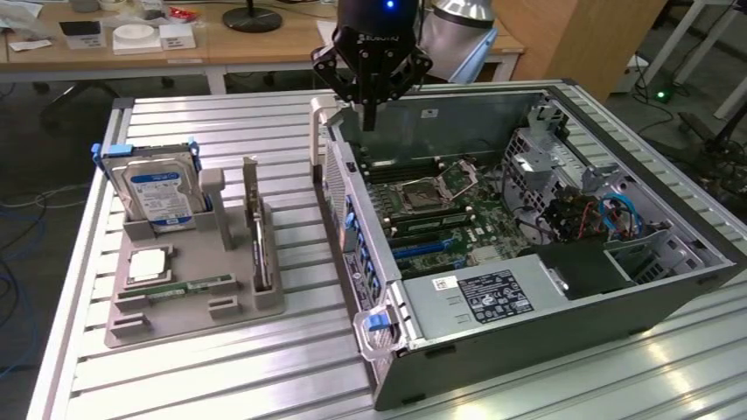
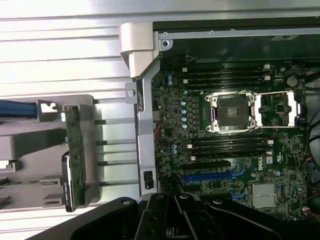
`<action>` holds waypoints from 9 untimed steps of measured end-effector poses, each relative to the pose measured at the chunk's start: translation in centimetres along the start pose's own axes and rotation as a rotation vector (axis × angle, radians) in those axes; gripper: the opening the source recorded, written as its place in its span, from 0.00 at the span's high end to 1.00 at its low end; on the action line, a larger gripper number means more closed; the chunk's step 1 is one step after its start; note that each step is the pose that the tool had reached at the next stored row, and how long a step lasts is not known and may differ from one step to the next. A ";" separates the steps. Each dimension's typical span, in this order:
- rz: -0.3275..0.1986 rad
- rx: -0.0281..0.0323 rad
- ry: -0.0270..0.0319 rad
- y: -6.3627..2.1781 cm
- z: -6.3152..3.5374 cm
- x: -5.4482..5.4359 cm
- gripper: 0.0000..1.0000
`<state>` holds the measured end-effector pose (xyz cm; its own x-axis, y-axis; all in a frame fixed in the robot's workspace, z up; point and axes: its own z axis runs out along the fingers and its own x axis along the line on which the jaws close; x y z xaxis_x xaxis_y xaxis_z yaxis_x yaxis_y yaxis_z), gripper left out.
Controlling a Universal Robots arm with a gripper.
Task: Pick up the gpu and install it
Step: 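Reach for the gpu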
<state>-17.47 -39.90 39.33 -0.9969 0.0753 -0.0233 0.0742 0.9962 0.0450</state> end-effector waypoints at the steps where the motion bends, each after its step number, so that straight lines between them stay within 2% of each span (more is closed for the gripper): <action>1: 0.000 -0.0001 0.0000 -0.01 0.00 0.1 0.89; 9: 0.000 0.0000 0.0000 -0.06 -0.02 0.8 0.89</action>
<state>-18.25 -39.90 39.33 -0.9969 0.0753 -0.0233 0.0742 0.9962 0.0451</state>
